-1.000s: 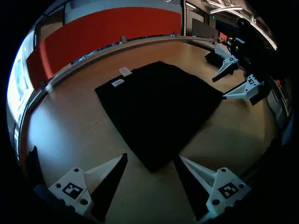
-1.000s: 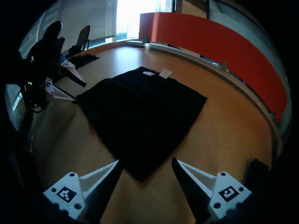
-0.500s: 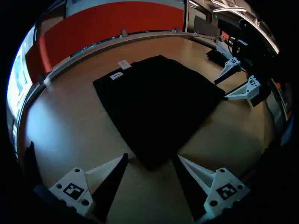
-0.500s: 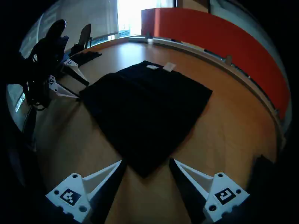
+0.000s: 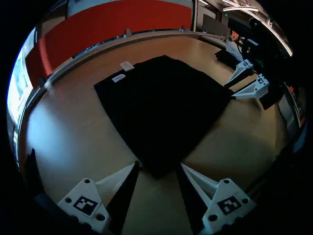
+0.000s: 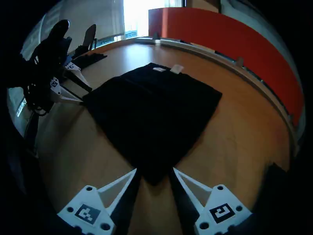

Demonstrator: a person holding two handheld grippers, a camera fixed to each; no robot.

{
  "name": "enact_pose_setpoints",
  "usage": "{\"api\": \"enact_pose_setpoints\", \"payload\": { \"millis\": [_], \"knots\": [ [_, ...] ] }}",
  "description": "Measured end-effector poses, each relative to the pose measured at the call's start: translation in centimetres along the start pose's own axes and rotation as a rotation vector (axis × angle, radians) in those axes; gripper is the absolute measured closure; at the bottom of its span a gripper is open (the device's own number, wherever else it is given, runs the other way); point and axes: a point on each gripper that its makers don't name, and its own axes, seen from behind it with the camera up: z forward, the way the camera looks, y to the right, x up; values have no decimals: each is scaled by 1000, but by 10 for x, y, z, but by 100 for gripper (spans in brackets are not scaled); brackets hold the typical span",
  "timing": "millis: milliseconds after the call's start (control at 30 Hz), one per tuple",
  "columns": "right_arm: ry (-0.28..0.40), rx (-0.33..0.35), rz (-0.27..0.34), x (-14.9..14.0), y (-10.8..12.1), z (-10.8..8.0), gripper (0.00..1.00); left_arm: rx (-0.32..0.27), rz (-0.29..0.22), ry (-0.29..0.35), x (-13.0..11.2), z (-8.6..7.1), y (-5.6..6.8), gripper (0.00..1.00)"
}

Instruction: Fold towel

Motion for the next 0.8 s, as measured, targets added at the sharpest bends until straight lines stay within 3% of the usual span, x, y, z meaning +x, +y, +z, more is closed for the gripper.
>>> {"api": "enact_pose_setpoints", "payload": {
  "millis": [200, 333, 400, 800],
  "knots": [
    [0, 4, 2, 0, -1, -1, 71, -8, 12, -5, 0, 1, 8, 64],
    [-3, 17, 5, 0, -5, -1, 80, -5, 12, -8, 1, 0, 10, 75],
    [-4, 30, 6, 0, -8, -2, 82, 1, 7, -10, 2, 1, 9, 90],
    [35, 17, 1, 16, -12, -10, 83, 20, -25, -8, 10, -5, 7, 91]
  ]
}}
